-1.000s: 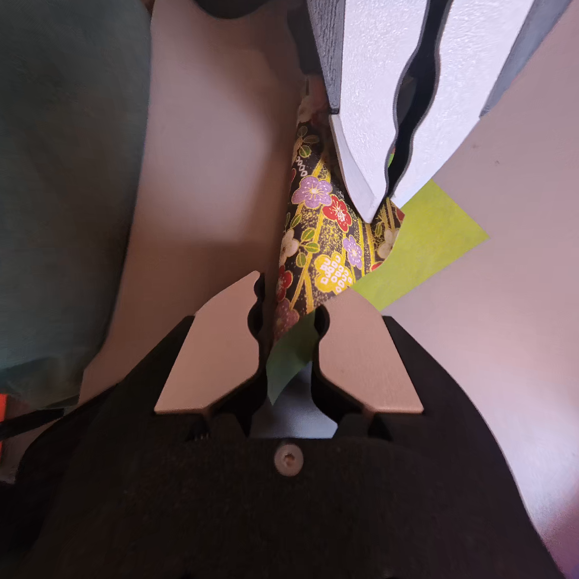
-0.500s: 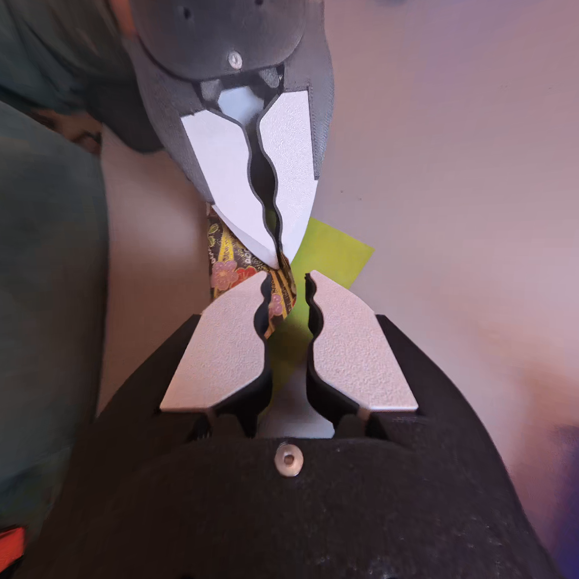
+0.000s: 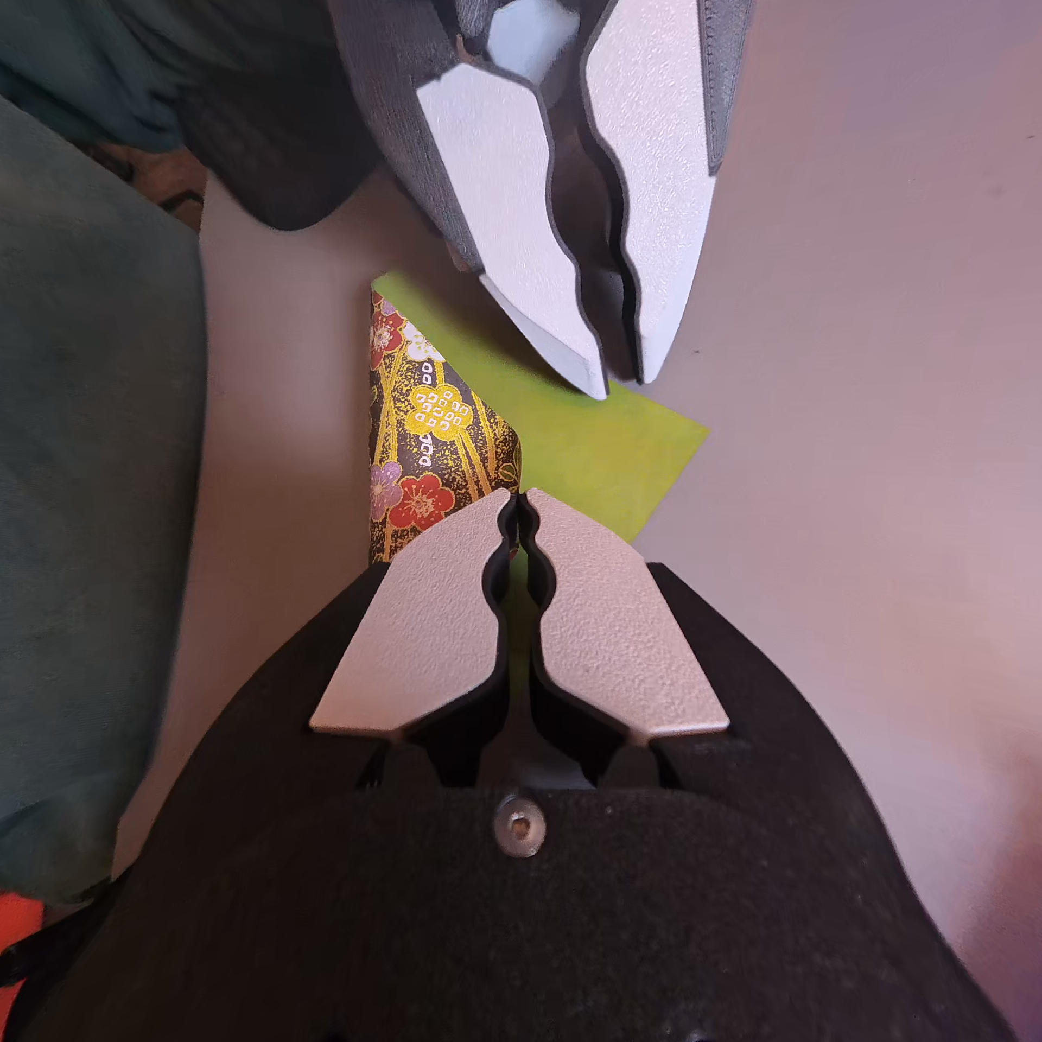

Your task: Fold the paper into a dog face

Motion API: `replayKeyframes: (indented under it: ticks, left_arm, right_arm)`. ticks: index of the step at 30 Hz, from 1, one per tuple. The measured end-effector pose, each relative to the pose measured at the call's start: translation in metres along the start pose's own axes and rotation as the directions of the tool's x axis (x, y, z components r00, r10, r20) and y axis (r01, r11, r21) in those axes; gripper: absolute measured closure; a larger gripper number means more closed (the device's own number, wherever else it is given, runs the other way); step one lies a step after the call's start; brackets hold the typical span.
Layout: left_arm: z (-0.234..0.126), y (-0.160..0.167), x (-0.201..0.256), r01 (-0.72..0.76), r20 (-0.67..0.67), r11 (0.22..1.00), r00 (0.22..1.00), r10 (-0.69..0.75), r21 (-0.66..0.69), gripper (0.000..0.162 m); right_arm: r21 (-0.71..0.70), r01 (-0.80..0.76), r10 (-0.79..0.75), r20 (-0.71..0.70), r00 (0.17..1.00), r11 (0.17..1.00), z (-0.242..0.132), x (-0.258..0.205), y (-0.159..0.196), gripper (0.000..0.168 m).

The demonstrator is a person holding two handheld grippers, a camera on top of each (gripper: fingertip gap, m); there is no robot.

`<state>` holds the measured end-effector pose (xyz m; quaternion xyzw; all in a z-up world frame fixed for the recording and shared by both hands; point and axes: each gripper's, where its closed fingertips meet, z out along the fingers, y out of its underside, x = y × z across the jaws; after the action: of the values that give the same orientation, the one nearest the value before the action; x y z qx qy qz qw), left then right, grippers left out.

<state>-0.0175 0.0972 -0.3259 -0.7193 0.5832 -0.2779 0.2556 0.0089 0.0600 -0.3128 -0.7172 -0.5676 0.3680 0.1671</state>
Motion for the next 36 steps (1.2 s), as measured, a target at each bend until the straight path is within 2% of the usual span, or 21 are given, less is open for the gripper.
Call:
replayKeyframes:
  ticks: [3,9,18,27,36]
  left_arm:
    - [0.003,0.002,0.002,-0.100,0.037,0.994,0.994,0.102,-0.035,0.160]
    - [0.005,0.001,0.006,-0.150,0.042,0.988,0.988,0.151,-0.033,0.162]
    - [0.007,-0.001,0.016,-0.189,-0.003,0.982,0.982,0.189,-0.021,0.162]
    - [0.005,-0.002,0.001,-0.143,0.020,0.990,0.990,0.143,0.012,0.162]
    - [0.010,-0.005,0.014,-0.241,0.014,0.971,0.971,0.241,0.000,0.162]
  right_arm:
    - [0.016,0.007,-0.008,0.017,1.000,1.000,-0.002,-0.004,-0.003,0.168]
    - [0.019,-0.018,0.019,-0.049,0.999,1.000,-0.006,0.010,-0.008,0.168]
    - [-0.142,0.036,-0.059,-0.160,0.985,0.989,0.006,0.035,-0.001,0.168]
    - [-0.155,0.050,-0.074,-0.155,0.985,0.987,0.008,0.033,0.000,0.168]
    - [-0.165,0.056,-0.075,-0.106,0.992,0.985,0.008,0.018,0.007,0.168]
